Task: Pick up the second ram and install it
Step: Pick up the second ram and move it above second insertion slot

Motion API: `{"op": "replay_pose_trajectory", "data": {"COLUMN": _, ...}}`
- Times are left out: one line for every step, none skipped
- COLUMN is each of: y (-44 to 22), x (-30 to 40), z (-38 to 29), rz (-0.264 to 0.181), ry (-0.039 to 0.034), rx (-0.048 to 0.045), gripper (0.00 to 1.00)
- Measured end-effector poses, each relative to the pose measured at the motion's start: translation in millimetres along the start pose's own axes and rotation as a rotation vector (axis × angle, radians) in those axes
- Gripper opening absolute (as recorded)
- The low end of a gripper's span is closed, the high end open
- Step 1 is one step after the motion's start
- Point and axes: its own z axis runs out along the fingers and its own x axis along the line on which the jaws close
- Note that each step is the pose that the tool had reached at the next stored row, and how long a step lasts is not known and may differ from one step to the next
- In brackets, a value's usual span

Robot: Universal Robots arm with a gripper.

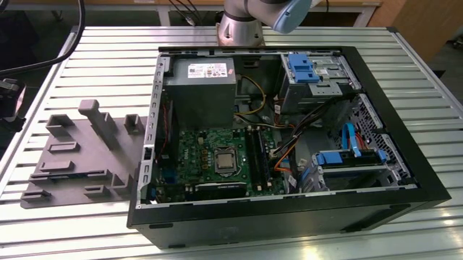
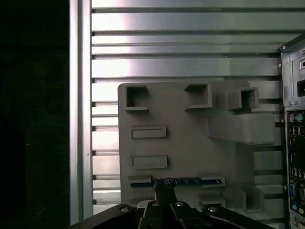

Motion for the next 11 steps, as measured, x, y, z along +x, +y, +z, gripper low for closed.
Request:
{"op": "replay_pose_trajectory", "data": {"y": 0.0, "x": 0.0, "z": 0.0, "rz": -0.011, "ry": 0.0006, "rx": -0.0002, "gripper": 0.11}}
{"op": "replay_pose_trajectory", "data": {"y": 0.0, "x": 0.0, "z": 0.0, "rz": -0.024, "ry": 0.0012, "rx": -0.0005, "gripper": 0.11}}
{"op": "replay_pose_trajectory", "data": {"y": 0.0, "x": 0.0, "z": 0.0, "rz": -0.037, "ry": 0.0019, "rx": -0.0007, "gripper": 0.11}}
{"op": "replay_pose_trajectory", "data": {"y": 0.0, "x": 0.0, "z": 0.0, "rz": -0.052, "ry": 0.0027, "rx": -0.0010, "gripper": 0.11}}
{"op": "replay_pose_trajectory", "data": {"y": 0.0, "x": 0.0, "z": 0.0, "rz": -0.067, "ry": 0.0034, "rx": -0.0014, "gripper": 0.11}}
{"op": "replay_pose_trajectory", "data": {"y": 0.0, "x": 0.0, "z": 0.0, "rz": -0.083, "ry": 0.0041, "rx": -0.0018, "gripper": 0.11}}
{"op": "replay_pose_trajectory", "data": {"y": 0.0, "x": 0.0, "z": 0.0, "rz": -0.099, "ry": 0.0049, "rx": -0.0020, "gripper": 0.11}}
{"op": "replay_pose_trajectory", "data": {"y": 0.0, "x": 0.0, "z": 0.0, "rz": -0.116, "ry": 0.0058, "rx": -0.0024, "gripper": 0.11}}
{"op": "replay_pose_trajectory", "data": {"y": 0.0, "x": 0.0, "z": 0.0, "rz": -0.131, "ry": 0.0066, "rx": -0.0027, "gripper": 0.11}}
{"op": "replay_pose_trajectory", "data": {"y": 0.0, "x": 0.0, "z": 0.0, "rz": -0.147, "ry": 0.0074, "rx": -0.0030, "gripper": 0.11}}
{"op": "replay_pose_trajectory", "data": {"y": 0.0, "x": 0.0, "z": 0.1, "rz": -0.163, "ry": 0.0081, "rx": -0.0033, "gripper": 0.11}}
